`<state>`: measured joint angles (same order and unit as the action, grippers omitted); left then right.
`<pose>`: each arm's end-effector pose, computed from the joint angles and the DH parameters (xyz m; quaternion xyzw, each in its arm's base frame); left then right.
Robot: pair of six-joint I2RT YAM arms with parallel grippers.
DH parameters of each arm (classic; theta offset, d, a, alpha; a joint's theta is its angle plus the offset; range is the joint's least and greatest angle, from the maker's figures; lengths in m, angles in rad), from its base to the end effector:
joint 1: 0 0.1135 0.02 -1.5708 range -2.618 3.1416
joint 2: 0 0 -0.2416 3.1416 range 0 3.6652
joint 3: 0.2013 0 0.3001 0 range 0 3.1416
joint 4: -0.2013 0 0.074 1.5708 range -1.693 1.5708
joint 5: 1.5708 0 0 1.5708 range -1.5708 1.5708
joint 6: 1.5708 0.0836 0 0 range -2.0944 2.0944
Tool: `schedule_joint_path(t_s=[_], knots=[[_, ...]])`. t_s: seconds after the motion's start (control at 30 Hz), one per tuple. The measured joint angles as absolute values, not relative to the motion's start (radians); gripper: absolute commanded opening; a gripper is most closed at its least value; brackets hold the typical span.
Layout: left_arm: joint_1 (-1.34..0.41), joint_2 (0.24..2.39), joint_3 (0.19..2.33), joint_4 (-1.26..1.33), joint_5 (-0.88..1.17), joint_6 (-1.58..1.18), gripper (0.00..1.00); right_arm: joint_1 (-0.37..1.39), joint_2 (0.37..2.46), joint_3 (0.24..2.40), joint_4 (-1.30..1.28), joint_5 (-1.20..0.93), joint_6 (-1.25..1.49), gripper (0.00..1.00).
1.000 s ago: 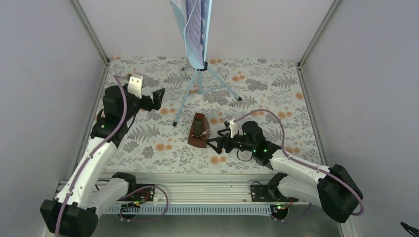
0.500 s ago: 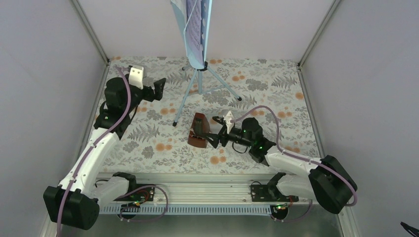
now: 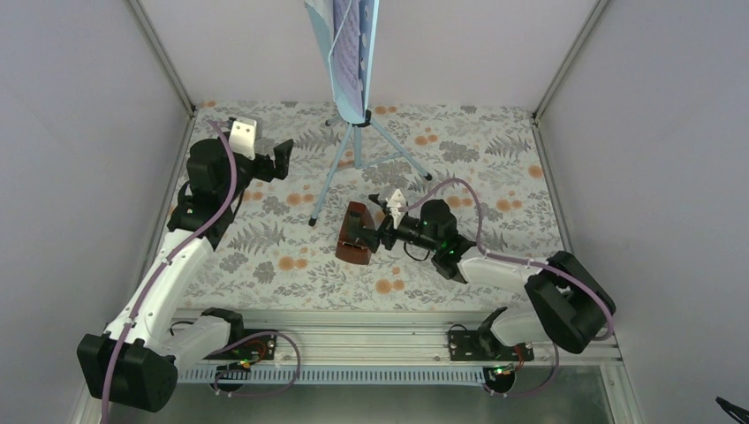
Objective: Pack up the instrument practice props
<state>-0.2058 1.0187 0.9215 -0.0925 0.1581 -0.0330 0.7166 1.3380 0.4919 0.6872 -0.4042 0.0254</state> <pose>0.3355 -0.0835 0.3209 0.1164 0.7613 -0.1361 0.6232 0.2446 0.2567 0.1443 -0.3751 0.6573 0.3728 0.5369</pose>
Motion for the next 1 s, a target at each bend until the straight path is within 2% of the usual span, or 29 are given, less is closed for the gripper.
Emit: schedule_joint_path(t_s=[0.43,1.0], knots=[[-0.206,1.019,0.917,-0.093,0.165,-0.033,1.00,0.703,1.452,0.502,0.771,-0.349,0.023,1.00],[-0.206,1.038,0.917,-0.101,0.165,-0.022,1.00,0.678,1.467,0.523,0.772,-0.392,0.006,1.00]])
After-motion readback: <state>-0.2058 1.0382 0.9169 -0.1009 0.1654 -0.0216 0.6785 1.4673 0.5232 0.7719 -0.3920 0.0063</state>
